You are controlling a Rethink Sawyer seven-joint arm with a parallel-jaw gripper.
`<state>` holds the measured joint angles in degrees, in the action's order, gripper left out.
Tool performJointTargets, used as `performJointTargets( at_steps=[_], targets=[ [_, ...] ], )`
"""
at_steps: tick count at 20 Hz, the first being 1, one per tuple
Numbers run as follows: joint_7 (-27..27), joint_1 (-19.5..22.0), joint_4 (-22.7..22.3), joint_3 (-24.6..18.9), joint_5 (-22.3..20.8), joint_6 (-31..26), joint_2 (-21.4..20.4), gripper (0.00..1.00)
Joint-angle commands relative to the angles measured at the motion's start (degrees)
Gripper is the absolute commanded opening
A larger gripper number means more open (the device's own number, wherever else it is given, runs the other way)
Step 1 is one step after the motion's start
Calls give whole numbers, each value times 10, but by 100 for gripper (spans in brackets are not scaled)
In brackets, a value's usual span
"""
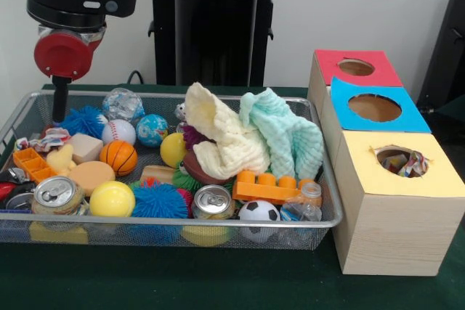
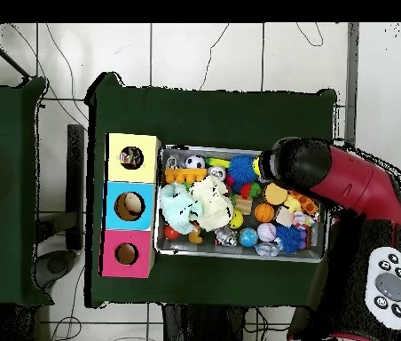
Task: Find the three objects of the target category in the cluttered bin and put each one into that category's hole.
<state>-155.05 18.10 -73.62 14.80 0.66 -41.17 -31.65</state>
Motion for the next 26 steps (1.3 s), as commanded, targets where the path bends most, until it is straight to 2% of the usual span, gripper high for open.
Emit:
performJointTargets(
  at_steps=[1, 13, 14, 26],
  targets=[
    [36, -1, -47, -52, -26, 5, 24, 0],
    [55, 4, -53, -58, -28, -4, 17, 0],
    [59, 6, -55, -62, -28, -1, 15, 100],
    [57, 0, -49, -52, -39, -1, 17, 100]
  ],
)
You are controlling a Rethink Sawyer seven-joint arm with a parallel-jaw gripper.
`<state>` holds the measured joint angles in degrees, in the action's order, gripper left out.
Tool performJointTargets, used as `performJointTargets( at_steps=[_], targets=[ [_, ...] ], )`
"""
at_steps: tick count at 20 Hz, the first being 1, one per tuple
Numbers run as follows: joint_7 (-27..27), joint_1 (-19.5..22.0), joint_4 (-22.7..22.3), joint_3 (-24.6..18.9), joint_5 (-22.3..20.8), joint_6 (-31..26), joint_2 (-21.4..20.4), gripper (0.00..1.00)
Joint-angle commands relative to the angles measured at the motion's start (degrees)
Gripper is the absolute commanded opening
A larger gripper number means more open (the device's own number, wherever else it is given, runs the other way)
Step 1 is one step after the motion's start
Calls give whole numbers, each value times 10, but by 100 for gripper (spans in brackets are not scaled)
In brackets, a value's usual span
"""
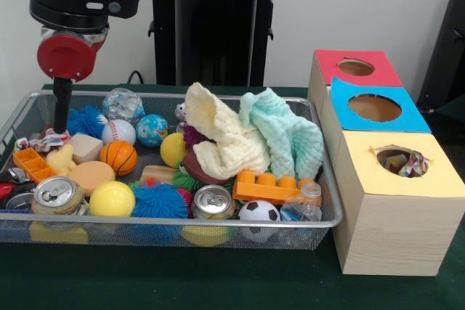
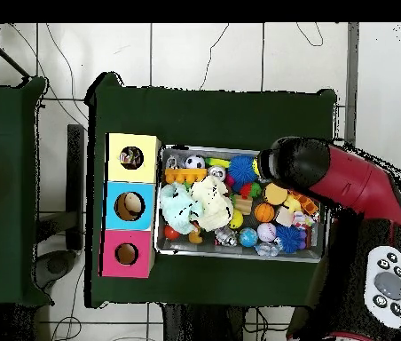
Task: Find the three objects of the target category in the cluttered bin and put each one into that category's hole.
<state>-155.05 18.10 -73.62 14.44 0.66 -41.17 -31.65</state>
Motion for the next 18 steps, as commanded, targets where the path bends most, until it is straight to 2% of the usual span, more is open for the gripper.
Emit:
performJointTargets(
  at_steps=[1, 5, 18],
  targets=[
    [40, -10, -41, -35, -43, 4, 22, 100],
    [24, -10, -37, -33, -35, 4, 28, 100],
    [32, 11, -44, -46, -33, 41, 46, 100]
  ],
)
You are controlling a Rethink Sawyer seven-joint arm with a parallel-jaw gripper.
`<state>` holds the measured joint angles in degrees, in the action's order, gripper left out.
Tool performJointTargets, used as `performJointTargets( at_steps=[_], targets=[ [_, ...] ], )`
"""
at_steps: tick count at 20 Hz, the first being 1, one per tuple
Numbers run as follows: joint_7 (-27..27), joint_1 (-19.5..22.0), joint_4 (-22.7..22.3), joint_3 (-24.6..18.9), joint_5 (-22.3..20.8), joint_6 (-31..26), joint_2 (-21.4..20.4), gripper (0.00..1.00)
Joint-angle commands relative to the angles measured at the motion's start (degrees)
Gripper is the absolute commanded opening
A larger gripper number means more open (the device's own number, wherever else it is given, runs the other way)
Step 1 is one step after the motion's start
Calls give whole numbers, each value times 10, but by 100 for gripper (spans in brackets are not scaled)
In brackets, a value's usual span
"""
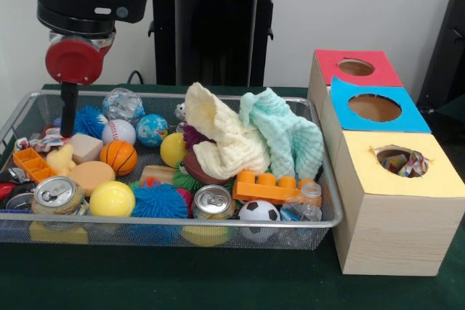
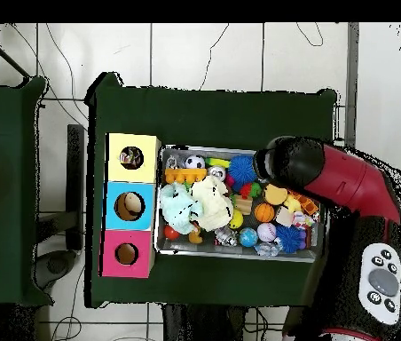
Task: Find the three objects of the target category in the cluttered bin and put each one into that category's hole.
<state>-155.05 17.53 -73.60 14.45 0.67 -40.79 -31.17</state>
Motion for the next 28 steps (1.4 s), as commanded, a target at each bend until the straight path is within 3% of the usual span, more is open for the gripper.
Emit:
performJointTargets(
  at_steps=[1, 28],
  targets=[
    [31, 20, -48, -49, -32, 44, 44, 100],
    [14, 45, -118, -68, -13, 90, 34, 100]
  ],
)
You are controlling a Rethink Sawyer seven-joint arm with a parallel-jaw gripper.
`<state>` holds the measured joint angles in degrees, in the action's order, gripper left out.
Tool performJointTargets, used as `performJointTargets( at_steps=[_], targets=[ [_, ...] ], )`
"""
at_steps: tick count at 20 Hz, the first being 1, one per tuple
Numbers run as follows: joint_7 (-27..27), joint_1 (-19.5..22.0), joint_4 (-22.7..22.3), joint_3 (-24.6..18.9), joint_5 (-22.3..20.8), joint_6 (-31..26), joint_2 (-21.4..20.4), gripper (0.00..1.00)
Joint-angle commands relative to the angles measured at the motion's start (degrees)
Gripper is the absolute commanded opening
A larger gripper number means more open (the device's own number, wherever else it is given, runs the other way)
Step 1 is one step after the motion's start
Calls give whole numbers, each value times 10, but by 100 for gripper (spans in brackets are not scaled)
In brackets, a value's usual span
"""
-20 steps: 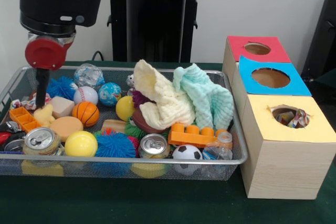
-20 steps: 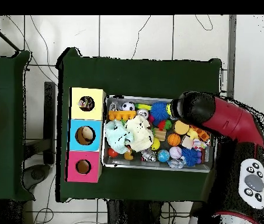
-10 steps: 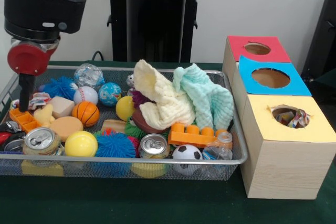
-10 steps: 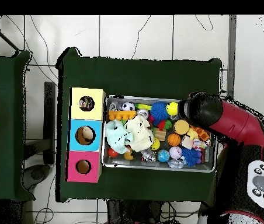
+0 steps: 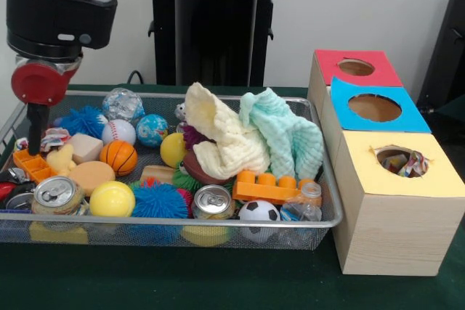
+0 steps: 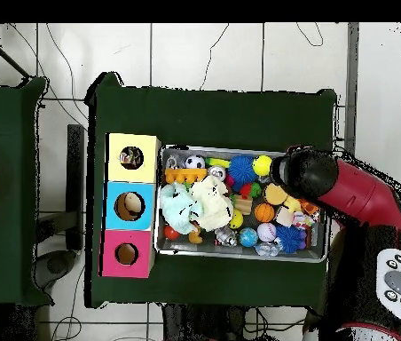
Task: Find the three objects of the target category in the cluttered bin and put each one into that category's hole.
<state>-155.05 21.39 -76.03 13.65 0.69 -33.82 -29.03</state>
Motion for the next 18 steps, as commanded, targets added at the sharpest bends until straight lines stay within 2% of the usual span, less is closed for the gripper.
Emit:
performJointTargets(
  at_steps=[1, 8, 18],
  targets=[
    [14, 7, -95, -60, -13, 21, 13, 100],
    [13, 12, -105, -65, -16, 46, 22, 100],
    [30, 20, -73, -62, -29, 58, 45, 100]
  ],
)
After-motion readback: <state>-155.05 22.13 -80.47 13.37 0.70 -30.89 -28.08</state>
